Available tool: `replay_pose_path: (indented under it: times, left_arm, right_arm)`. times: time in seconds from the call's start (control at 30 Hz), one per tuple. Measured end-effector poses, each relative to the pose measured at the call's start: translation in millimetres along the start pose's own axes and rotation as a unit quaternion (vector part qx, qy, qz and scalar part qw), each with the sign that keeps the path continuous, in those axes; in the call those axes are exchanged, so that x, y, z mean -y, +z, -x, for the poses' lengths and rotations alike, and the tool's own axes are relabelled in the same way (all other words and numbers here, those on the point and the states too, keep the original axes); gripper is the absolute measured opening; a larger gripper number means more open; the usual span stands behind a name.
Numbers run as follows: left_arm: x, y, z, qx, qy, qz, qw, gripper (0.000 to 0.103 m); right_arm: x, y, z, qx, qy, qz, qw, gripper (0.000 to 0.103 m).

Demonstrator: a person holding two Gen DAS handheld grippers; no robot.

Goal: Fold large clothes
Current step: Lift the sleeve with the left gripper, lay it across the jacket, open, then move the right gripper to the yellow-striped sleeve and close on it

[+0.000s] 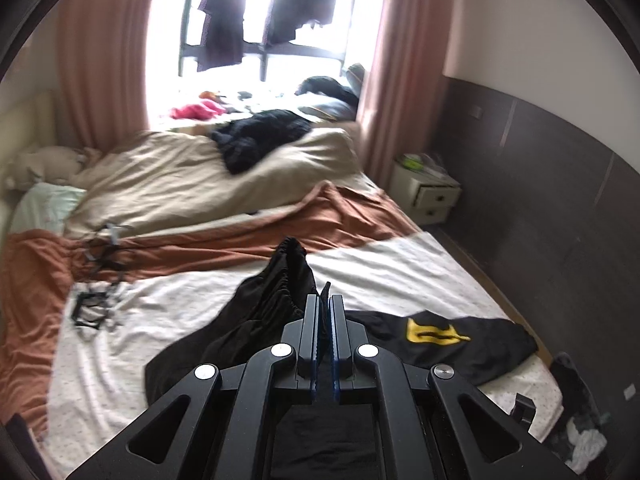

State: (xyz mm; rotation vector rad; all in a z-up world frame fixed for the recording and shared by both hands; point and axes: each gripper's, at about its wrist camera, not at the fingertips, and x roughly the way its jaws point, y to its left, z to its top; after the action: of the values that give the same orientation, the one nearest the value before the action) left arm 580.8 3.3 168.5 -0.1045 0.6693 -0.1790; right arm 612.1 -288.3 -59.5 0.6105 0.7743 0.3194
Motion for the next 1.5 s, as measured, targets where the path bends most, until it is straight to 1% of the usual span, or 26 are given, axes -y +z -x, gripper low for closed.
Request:
replay_pose_path:
  times: [0.1,0.23,0.4,0.47,0.5,0.53,0.57,0.6,0.63,0.67,0.7,0.8,0.9,0.97,1.03,1.07,1.2,1.3,1.37,1.43,1.5]
  left_arm:
    - [17.8,-2.0,-26.9,-0.014,-0.015,-0.007,0.9998,0.004]
    - [32.4,-6.5,-62.6,-0.033,-0.026,-0.004,0.9991,0.004]
    - [40.6,-14.9,-106.0,-0.056,-0.046,0.009,0.9973,0.004]
    - [45.1,-19.5,-122.4,-0.075,-0.064,0.017,0.9950,0.005]
    - [47.3,-24.7,-133.1,-0.093,-0.085,0.022,0.9918,0.005]
    - [49.5,-29.6,-144.1,-0.115,-0.104,0.025,0.9876,0.012]
    - [51.0,-33.2,-153.1,-0.134,-0.118,0.028,0.9835,0.028]
    - [51.5,-39.8,-162.5,-0.156,-0.130,0.031,0.9787,0.040]
    - [50.7,-43.7,-166.5,-0.162,-0.136,0.034,0.9768,0.066]
    - [47.3,-50.2,-168.5,-0.162,-0.139,0.038,0.9762,0.082]
    - [41.8,-55.6,-166.7,-0.156,-0.134,0.041,0.9777,0.085]
    - [24.2,-66.2,-157.9,-0.146,-0.119,0.044,0.9811,0.086]
    - [-9.3,-83.4,-138.8,-0.127,-0.084,0.053,0.9869,0.086]
    - [-32.7,-93.4,-126.4,-0.114,-0.064,0.061,0.9896,0.086]
    - [-55.9,-105.5,-111.6,-0.103,-0.036,0.073,0.9913,0.086]
    - [-66.1,-110.8,-108.9,-0.099,-0.029,0.080,0.9914,0.086]
    - [-115.6,-140.3,-81.2,-0.083,0.004,0.119,0.9894,0.085]
    - [-143.5,-159.5,-63.7,-0.074,0.032,0.137,0.9873,0.084]
    - [-161.8,-174.8,-51.8,-0.072,0.053,0.150,0.9846,0.079]
    - [-182.6,-191.4,-40.2,-0.066,0.062,0.174,0.9805,0.075]
    - [-199.4,-208.1,-31.0,-0.058,0.067,0.201,0.9756,0.074]
  right_arm:
    - [17.5,8.0,6.7,0.011,-0.003,-0.025,1.000,0.077]
    - [39.7,18.1,14.1,0.024,-0.010,-0.053,0.998,0.077]
    - [66.1,27.9,19.7,0.034,-0.035,-0.079,0.996,0.077]
    - [75.8,30.4,20.7,0.036,-0.043,-0.093,0.994,0.077]
    - [79.5,31.4,20.6,0.037,-0.047,-0.097,0.994,0.077]
    - [82.8,32.0,21.0,0.036,-0.051,-0.099,0.993,0.077]
    - [86.5,32.8,21.6,0.037,-0.057,-0.101,0.993,0.077]
    - [88.7,33.4,22.8,0.037,-0.061,-0.101,0.992,0.077]
    - [91.3,34.1,23.7,0.039,-0.066,-0.102,0.992,0.077]
    - [93.0,34.8,24.4,0.039,-0.069,-0.103,0.991,0.077]
    - [96.3,35.2,24.5,0.039,-0.074,-0.105,0.991,0.077]
    - [104.6,34.9,21.1,0.033,-0.079,-0.118,0.989,0.077]
    - [110.9,32.9,10.4,0.016,-0.084,-0.127,0.988,0.077]
    - [113.5,28.6,0.7,0.001,-0.075,-0.137,0.988,0.077]
    - [114.1,23.3,-10.8,-0.015,-0.063,-0.144,0.988,0.077]
    - [113.8,20.0,-17.4,-0.023,-0.059,-0.147,0.987,0.077]
    - [111.6,8.4,-40.7,-0.051,-0.065,-0.150,0.985,0.077]
    - [108.8,4.7,-48.8,-0.059,-0.079,-0.142,0.985,0.077]
    - [106.9,2.3,-53.0,-0.062,-0.089,-0.134,0.985,0.077]
    - [106.1,0.8,-56.9,-0.064,-0.100,-0.127,0.985,0.077]
    - [106.3,-1.8,-62.3,-0.070,-0.113,-0.121,0.984,0.077]
